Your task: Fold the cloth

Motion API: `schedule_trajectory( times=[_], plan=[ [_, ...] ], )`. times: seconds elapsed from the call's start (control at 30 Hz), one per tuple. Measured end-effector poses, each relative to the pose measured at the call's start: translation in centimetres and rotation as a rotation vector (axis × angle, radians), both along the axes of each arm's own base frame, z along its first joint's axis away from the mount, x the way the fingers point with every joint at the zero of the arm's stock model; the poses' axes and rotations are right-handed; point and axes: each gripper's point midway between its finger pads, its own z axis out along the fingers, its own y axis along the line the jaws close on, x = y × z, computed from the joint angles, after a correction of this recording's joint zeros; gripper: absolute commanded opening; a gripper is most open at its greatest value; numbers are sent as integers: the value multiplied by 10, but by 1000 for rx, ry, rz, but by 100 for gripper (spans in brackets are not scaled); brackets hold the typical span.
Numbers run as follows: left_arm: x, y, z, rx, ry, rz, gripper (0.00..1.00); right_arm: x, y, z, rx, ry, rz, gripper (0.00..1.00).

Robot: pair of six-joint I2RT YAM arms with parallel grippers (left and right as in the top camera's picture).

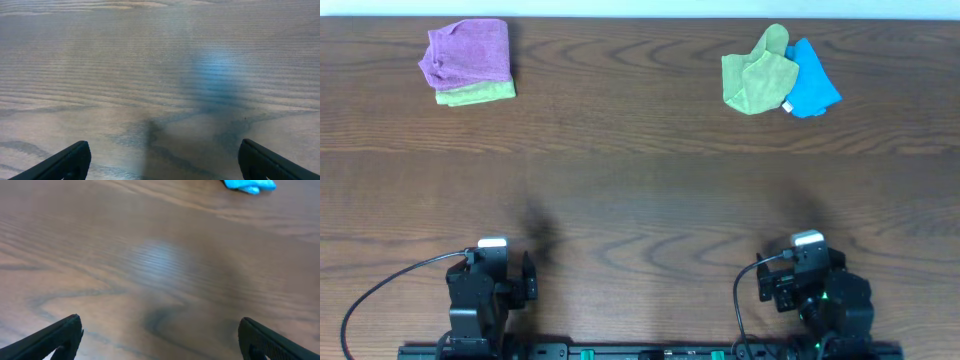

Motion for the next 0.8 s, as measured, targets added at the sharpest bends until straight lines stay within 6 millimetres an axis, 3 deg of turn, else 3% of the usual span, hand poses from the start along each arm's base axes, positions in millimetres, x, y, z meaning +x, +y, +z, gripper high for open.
schedule_trajectory(
  times=[0.3, 0.5, 0.8],
  plan=[
    [0, 0, 0, 0, 0, 0, 95, 1, -17, -23, 36, 10, -125, 99],
    [0, 0, 0, 0, 0, 0, 95, 2, -31, -21, 44, 2, -211, 99],
    [0, 0, 0, 0, 0, 0, 95, 2, -32, -21, 47, 2, -220, 99]
  ],
)
